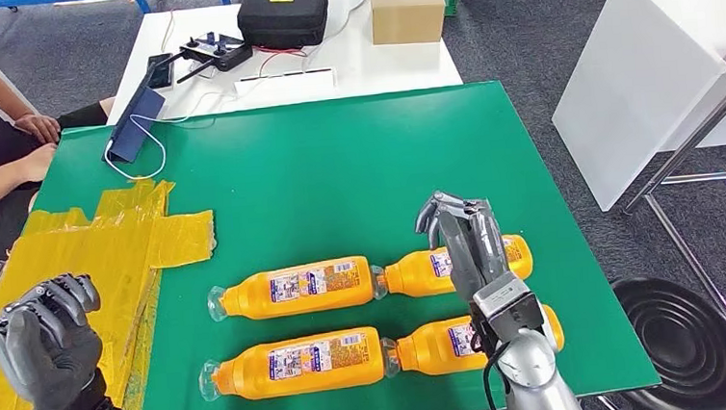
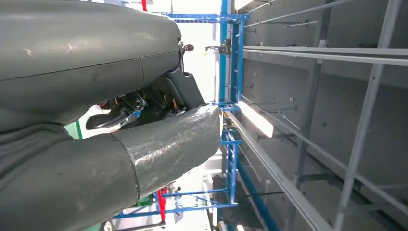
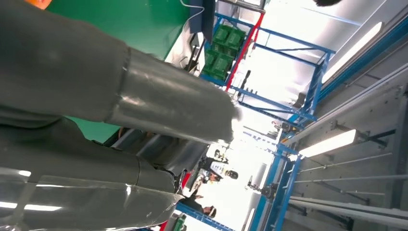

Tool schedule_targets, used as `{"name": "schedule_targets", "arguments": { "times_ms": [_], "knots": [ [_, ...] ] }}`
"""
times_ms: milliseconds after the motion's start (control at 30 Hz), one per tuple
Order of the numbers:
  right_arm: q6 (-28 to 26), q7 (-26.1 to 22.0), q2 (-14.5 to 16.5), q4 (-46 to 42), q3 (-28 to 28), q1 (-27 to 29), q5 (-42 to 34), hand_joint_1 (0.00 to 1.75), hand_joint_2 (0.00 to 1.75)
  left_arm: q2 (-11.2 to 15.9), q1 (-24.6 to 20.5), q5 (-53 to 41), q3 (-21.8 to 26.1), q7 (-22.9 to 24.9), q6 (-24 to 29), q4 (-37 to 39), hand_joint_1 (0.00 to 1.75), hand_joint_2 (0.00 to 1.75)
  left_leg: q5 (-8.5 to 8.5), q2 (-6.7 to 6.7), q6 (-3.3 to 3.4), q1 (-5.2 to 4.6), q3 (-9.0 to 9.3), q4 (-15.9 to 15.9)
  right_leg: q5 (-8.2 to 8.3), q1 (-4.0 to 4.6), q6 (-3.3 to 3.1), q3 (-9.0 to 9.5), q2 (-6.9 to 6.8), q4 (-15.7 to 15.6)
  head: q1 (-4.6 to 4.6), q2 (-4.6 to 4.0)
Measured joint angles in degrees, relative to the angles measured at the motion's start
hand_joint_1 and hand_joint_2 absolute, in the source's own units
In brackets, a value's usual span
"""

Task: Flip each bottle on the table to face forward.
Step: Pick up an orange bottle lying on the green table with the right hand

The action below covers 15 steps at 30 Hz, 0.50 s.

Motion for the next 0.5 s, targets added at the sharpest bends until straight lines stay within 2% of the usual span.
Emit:
{"name": "schedule_targets", "arguments": {
  "times_ms": [133, 267, 367, 500],
  "knots": [
    [-1.48, 2.82, -0.12, 0.84, 0.08, -0.48, 3.99, 0.00, 0.00, -0.62, -0.34, -0.02, 0.77, 1.39, 3.52, 0.30, 0.00, 0.00, -0.01, 0.00, 0.01, -0.01, -0.05, 0.00, 0.00, -0.01, 0.00, -0.04, 0.00, 0.00, 0.01, 0.01],
    [-3.98, 7.22, -0.73, 2.28, 2.29, -1.78, 13.00, 0.00, 1.75, -0.81, -0.38, 0.96, 1.05, 1.75, 5.03, 0.37, 0.00, 0.00, -0.01, 0.00, 0.01, -0.01, -0.07, 0.00, 0.00, -0.01, 0.00, -0.03, 0.01, 0.00, 0.00, 0.00],
    [-1.37, 12.14, -1.62, 5.38, 5.87, -3.94, 15.45, 0.00, 1.75, -0.82, -0.35, 1.11, 1.30, 1.80, 4.69, 0.38, 0.00, 0.00, -0.01, 0.01, 0.01, 0.00, -0.06, 0.00, 0.00, -0.01, 0.00, -0.03, 0.01, 0.00, 0.00, 0.00],
    [1.84, 14.71, -2.86, 11.03, 12.71, -7.23, 16.85, 0.00, 1.75, -0.81, -0.36, 1.12, 1.67, 1.86, 3.71, 0.66, 0.00, 0.00, 0.01, 0.01, 0.00, 0.02, -0.05, 0.00, 0.00, 0.00, 0.00, -0.04, 0.00, 0.01, -0.01, 0.00]
  ]
}}
